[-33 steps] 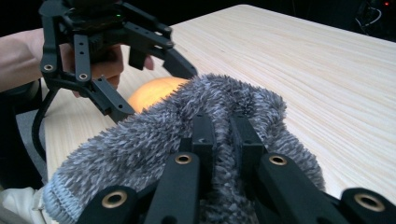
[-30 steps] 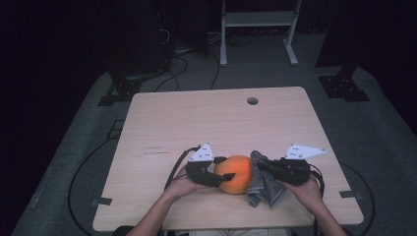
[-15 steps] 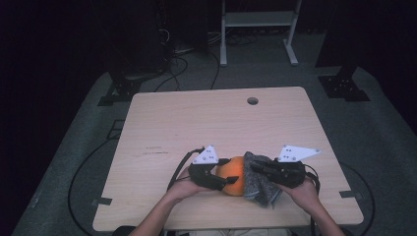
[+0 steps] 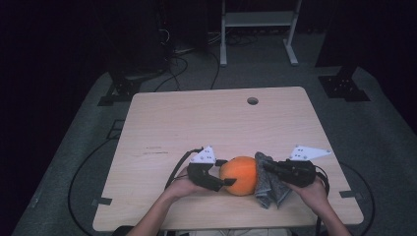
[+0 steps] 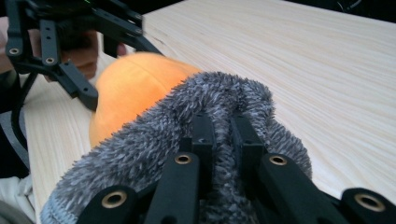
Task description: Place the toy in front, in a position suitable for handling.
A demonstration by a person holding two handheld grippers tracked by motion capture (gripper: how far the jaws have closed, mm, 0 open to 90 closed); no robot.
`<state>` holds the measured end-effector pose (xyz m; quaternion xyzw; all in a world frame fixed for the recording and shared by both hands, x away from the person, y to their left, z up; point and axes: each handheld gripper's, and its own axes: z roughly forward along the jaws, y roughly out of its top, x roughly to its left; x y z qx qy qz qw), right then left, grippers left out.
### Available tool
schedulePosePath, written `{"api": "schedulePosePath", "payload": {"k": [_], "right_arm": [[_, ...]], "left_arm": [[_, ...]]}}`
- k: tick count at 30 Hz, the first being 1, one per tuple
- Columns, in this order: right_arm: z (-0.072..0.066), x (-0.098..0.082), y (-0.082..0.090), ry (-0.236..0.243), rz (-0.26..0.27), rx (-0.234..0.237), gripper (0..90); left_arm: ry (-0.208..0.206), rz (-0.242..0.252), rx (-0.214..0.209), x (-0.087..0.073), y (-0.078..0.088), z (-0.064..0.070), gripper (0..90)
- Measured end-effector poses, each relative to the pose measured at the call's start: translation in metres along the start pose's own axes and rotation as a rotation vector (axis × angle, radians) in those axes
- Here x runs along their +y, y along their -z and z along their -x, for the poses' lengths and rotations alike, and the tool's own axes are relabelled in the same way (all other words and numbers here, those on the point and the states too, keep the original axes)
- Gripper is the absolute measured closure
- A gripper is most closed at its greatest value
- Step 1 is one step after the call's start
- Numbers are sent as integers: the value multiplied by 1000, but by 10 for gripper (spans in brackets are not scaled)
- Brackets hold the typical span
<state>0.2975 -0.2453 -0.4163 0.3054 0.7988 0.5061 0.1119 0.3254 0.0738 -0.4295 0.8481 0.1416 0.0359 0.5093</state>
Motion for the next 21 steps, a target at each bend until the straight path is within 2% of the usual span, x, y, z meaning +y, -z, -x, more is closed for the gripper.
{"api": "schedulePosePath", "payload": {"k": [3,5,7,9,12,13,14,15,17,21], "right_arm": [[-2,5,9,-17,37,26,818],[-7,14,15,-17,82,68,819],[-19,28,17,9,116,111,820],[-29,40,13,41,125,134,819],[-36,48,-2,79,93,147,819],[-38,48,-9,91,71,139,819],[-38,47,-17,105,48,126,819],[-38,47,-17,105,48,126,819],[-32,39,-25,90,36,127,818],[-17,30,-20,40,29,101,816]], "left_arm": [[10,26,25,5,3,3,391],[-10,26,58,10,3,7,404],[-24,22,79,14,3,11,410],[-51,15,88,17,3,16,412],[-86,8,103,20,2,22,412],[-117,-4,120,19,3,24,412],[-131,-12,127,19,3,24,412],[-131,-12,127,19,3,24,412],[-128,-15,132,14,7,18,416],[-123,-17,109,12,9,14,414]]}}
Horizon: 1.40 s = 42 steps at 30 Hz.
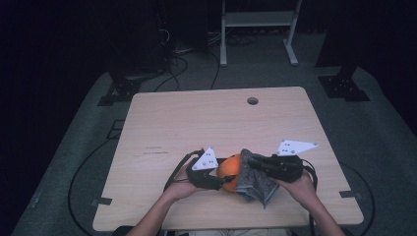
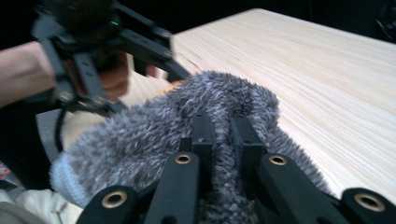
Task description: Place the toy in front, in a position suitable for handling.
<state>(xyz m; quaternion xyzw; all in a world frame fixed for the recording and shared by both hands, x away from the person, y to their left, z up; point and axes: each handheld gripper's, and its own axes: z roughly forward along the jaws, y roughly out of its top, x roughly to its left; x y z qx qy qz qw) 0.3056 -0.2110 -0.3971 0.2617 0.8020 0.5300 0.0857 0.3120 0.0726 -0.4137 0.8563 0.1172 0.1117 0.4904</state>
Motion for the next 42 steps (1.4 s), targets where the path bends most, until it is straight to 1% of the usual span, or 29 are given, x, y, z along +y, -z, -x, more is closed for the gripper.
{"api": "schedulePosePath", "payload": {"k": [3,5,6,7,9,10,11,12,13,15,16,17,18,20,22,24,25,27,29,30,31,32,33,34,36,38,40,41,42], "right_arm": [[10,-8,7,-20,-29,-40,816],[14,-14,10,-46,-38,-27,815],[13,-16,11,-53,-40,-22,816],[10,-20,11,-44,-46,-18,816],[3,-24,12,-38,-51,7,816],[-2,-27,13,-28,-53,22,816],[-7,-29,13,-17,-61,30,816],[-7,-29,13,-17,-61,30,816],[-15,-30,15,-3,-68,55,815],[-16,-30,16,1,-68,55,814],[-16,-27,23,2,-41,46,814],[-14,-25,25,1,-30,36,815],[-11,-24,27,-6,-20,33,815],[-5,-22,27,-19,-17,24,814],[-6,-23,21,-7,-57,25,814],[-10,-27,13,3,-89,38,815],[-12,-29,11,4,-91,52,815],[-15,-32,8,4,-84,78,815],[-18,-32,9,9,-82,82,815],[-18,-32,9,9,-82,82,815],[-17,-33,10,15,-84,83,815],[-17,-34,11,11,-88,85,815],[-16,-35,13,9,-88,85,814],[-13,-37,16,-1,-78,88,815],[-7,-40,23,-38,-35,96,815],[0,-42,33,-62,-4,78,815],[7,-42,45,-83,30,41,815],[12,-42,53,-83,41,11,815],[12,-42,53,-83,41,11,815]], "left_arm": [[37,3,-23,-2,1,-4,378],[100,24,-69,-1,0,-7,308],[100,24,-69,-1,0,-7,282],[177,73,-103,1,1,-10,255],[234,122,-126,3,2,-13,254],[247,118,-123,3,1,-13,263],[249,95,-107,2,-1,-13,288],[249,95,-107,2,-1,-13,293],[248,43,-122,-2,-7,-10,289],[236,36,-138,-4,-9,-9,299],[177,0,-163,-5,-10,-3,309],[155,-16,-172,-4,-10,0,315],[155,-16,-172,-4,-10,0,317],[114,-44,-203,-2,-8,4,318],[113,-42,-215,-1,-7,3,305],[129,-26,-210,3,-8,3,232],[142,-26,-188,5,-10,3,176],[173,-24,-153,8,-14,2,133],[166,-63,-164,8,-20,3,128],[166,-63,-164,8,-20,3,138],[172,-99,-205,4,-28,6,186],[153,-98,-199,3,-29,8,228],[153,-98,-199,3,-29,8,305],[125,-100,-176,5,-26,11,379],[123,-99,-168,6,-24,12,456],[111,-67,-166,9,-19,12,485],[116,-61,-161,10,-18,11,494],[108,-51,-132,11,-16,10,493],[108,-51,-132,11,-16,10,491]]}}
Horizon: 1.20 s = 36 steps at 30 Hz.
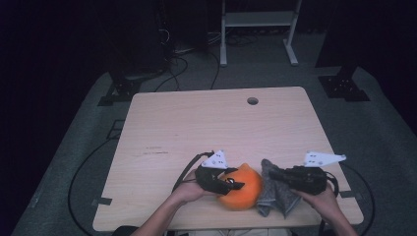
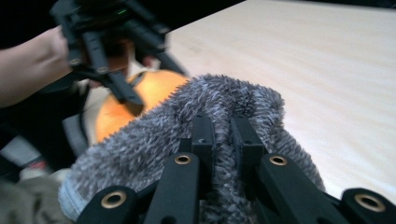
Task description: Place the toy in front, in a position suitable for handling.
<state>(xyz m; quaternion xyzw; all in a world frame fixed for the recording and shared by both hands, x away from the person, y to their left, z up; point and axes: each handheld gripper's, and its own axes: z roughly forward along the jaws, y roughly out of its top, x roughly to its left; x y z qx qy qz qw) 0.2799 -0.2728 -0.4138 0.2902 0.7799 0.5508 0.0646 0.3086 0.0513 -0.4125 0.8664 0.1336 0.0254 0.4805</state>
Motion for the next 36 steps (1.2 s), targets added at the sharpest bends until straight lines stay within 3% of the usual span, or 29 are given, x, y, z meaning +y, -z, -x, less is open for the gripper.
{"api": "schedulePosePath", "payload": {"k": [1,3,4,5,9,10,11,14,18,28,33,36], "right_arm": [[7,1,14,19,-8,-86,813],[17,0,26,14,-10,-149,808],[17,0,26,14,-10,-149,808],[25,-2,33,26,-39,-219,801],[41,-9,33,-2,-82,-262,750],[41,-9,33,-2,-82,-262,750],[49,-12,30,-19,-92,-275,672],[56,-15,27,-38,-84,-283,585],[61,-16,26,-58,-48,-301,529],[57,-13,24,-46,-14,-271,510],[53,-11,20,-33,-11,-252,494],[52,-11,18,-33,-11,-243,485]], "left_arm": [[0,11,33,1,4,-4,488],[5,25,50,1,7,-6,488],[3,32,63,2,9,-9,488],[-1,40,85,3,12,-13,484],[-10,48,134,5,14,-19,481],[-10,50,149,6,14,-22,481],[-8,55,165,7,14,-26,479],[-18,50,186,9,12,-30,478],[-33,27,212,12,5,-38,478],[-34,35,283,21,0,-54,476],[-22,-7,265,17,-6,-59,430],[-5,8,256,15,-5,-58,375]]}}
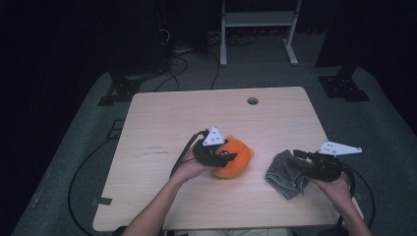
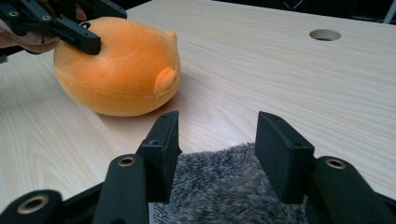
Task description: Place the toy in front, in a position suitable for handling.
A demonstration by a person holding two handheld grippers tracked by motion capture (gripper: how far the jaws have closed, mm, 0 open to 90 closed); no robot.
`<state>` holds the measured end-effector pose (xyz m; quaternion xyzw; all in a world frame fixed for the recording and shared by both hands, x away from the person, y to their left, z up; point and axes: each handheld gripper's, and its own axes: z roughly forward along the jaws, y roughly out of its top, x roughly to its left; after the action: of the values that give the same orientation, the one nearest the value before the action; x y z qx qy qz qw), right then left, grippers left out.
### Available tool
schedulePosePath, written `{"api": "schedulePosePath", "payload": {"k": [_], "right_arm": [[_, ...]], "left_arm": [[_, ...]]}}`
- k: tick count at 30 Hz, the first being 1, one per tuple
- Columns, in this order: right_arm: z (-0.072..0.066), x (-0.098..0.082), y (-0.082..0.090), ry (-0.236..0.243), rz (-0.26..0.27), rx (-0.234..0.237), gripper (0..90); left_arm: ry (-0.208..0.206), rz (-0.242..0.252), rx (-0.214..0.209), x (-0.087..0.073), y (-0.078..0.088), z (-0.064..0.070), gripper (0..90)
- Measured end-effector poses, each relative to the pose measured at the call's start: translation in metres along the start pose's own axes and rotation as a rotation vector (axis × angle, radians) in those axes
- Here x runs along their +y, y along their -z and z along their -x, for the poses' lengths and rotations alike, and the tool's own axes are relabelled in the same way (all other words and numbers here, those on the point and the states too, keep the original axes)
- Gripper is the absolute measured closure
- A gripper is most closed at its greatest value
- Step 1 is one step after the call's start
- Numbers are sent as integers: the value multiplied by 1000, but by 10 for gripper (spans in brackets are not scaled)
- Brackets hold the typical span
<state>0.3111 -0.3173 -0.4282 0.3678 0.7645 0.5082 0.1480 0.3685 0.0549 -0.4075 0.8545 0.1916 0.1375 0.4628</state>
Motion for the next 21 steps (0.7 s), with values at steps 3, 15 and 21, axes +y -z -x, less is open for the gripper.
{"api": "schedulePosePath", "payload": {"k": [3,15,21], "right_arm": [[-1,0,-1,1,0,5,478],[-2,-1,-4,-2,-16,-1,445],[-3,-1,-6,-2,-22,1,435]], "left_arm": [[20,20,7,1,4,-1,308],[67,41,36,-4,29,-10,187],[83,41,49,-11,39,-14,172]]}}
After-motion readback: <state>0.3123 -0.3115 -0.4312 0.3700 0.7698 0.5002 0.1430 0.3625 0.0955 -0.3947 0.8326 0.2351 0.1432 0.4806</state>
